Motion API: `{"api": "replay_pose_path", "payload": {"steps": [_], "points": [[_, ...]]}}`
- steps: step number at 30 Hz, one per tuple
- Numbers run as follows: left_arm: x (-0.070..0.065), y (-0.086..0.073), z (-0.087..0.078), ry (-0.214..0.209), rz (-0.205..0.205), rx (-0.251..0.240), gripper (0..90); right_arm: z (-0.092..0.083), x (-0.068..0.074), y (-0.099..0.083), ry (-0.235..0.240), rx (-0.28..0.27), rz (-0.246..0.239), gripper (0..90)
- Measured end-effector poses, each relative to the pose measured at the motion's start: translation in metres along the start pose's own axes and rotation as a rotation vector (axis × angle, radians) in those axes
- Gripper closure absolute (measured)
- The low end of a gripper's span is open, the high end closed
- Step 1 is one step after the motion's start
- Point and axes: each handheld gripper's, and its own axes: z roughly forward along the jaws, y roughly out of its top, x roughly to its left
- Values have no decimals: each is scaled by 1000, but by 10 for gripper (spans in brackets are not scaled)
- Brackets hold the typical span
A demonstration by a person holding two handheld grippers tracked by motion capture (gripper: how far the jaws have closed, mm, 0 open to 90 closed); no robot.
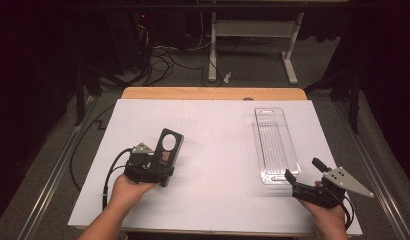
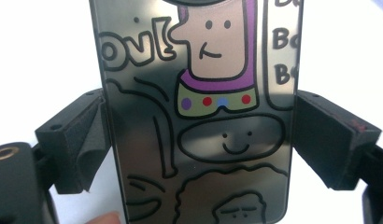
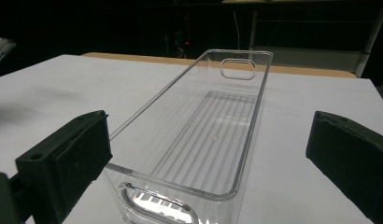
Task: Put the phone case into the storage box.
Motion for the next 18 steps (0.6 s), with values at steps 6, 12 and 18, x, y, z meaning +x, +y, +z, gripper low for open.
{"api": "replay_pose_path", "payload": {"steps": [6,12,18], "points": [[1,-7,-2,33,10,-76,126,0,0,0,-1,1,-1,4],[1,-13,-2,30,33,-122,126,0,1,-1,-2,4,-4,4],[1,-17,1,19,48,-137,126,1,1,-1,-4,7,-11,4]]}}
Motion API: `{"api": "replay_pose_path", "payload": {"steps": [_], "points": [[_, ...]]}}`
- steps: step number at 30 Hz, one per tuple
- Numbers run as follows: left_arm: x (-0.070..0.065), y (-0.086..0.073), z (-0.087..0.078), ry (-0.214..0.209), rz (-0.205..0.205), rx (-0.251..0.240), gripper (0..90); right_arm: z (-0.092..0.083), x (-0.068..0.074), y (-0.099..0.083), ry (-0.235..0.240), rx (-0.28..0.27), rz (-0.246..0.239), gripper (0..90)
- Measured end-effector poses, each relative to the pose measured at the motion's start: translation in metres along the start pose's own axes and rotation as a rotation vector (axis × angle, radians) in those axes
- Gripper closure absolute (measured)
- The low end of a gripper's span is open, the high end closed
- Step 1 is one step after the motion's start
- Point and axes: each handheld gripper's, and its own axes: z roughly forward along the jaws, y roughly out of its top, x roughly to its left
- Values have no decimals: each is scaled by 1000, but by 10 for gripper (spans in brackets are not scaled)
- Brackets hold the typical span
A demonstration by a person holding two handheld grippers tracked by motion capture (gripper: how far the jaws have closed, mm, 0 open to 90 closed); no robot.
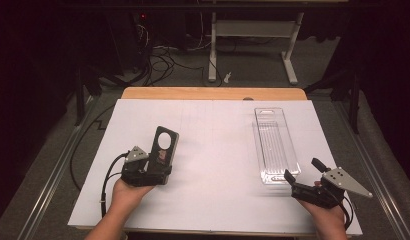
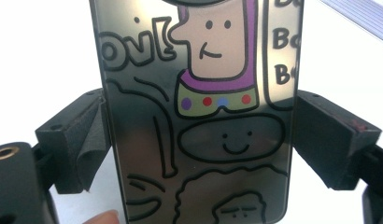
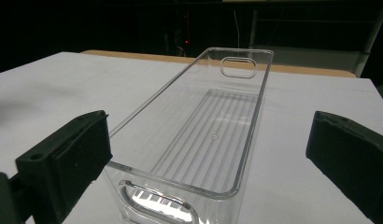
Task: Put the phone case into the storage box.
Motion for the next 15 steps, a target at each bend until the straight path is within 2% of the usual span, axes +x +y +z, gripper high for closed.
{"api": "replay_pose_path", "payload": {"steps": [7,15], "points": [[1,-4,-1,-19,-9,-59,126,1,2,0,1,7,-11,4],[-1,-7,-3,-50,26,-103,126,1,2,0,6,5,-14,4]]}}
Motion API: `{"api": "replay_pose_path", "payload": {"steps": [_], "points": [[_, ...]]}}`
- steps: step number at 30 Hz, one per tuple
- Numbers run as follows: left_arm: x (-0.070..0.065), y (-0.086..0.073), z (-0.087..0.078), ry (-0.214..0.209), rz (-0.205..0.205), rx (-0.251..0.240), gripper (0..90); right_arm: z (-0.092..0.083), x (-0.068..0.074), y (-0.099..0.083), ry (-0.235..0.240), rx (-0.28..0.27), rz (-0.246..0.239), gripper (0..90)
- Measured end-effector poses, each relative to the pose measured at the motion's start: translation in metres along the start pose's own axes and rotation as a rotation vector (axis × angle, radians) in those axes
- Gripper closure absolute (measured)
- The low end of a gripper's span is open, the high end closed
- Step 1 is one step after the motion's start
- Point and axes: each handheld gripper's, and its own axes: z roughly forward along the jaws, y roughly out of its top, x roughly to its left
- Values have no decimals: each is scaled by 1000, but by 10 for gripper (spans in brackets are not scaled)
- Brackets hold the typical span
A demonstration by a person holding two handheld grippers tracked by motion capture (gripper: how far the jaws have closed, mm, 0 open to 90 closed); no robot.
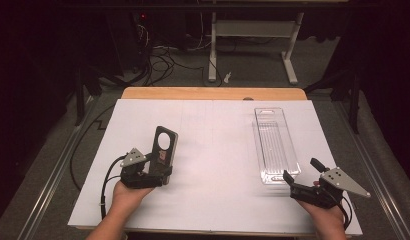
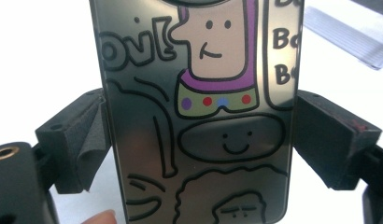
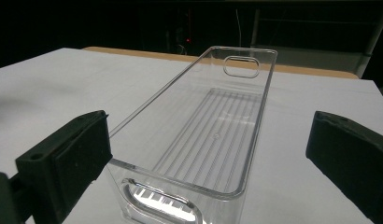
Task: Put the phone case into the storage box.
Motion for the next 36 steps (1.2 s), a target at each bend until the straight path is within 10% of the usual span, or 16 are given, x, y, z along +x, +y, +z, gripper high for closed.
{"api": "replay_pose_path", "payload": {"steps": [36], "points": [[-7,4,-2,-87,36,-48,126,19,21,18,66,-7,-36,3]]}}
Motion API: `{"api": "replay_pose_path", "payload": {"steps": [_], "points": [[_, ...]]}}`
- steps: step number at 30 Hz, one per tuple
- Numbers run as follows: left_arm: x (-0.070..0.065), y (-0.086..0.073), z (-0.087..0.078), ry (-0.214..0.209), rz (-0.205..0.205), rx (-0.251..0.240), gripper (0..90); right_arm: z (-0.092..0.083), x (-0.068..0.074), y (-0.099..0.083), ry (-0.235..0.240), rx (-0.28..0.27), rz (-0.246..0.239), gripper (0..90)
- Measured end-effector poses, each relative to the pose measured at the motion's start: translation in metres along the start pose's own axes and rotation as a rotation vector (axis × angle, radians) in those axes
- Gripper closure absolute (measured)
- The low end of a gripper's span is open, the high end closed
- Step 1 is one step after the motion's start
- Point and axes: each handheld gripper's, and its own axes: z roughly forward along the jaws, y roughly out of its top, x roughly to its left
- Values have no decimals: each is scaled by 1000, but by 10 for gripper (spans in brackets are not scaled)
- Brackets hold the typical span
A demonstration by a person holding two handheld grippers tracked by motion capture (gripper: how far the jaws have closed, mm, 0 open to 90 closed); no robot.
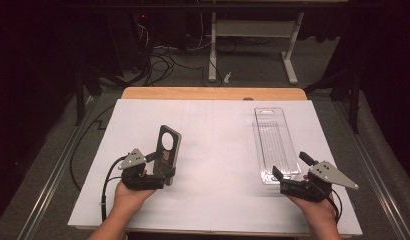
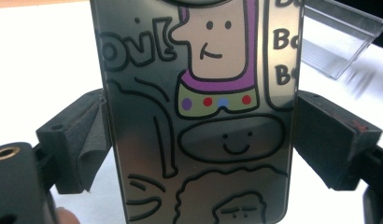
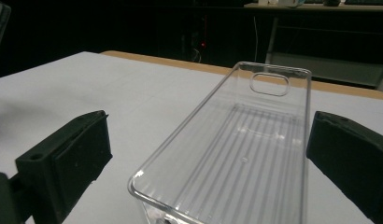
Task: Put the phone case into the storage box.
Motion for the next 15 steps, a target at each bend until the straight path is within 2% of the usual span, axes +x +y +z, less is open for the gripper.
{"api": "replay_pose_path", "payload": {"steps": [7,10,15], "points": [[1,0,0,-18,3,-8,126,15,13,8,22,7,-15,3],[0,-1,1,-17,17,0,126,20,18,10,33,-9,-22,3],[-1,-1,2,-27,18,-5,125,28,27,14,52,-13,-25,3]]}}
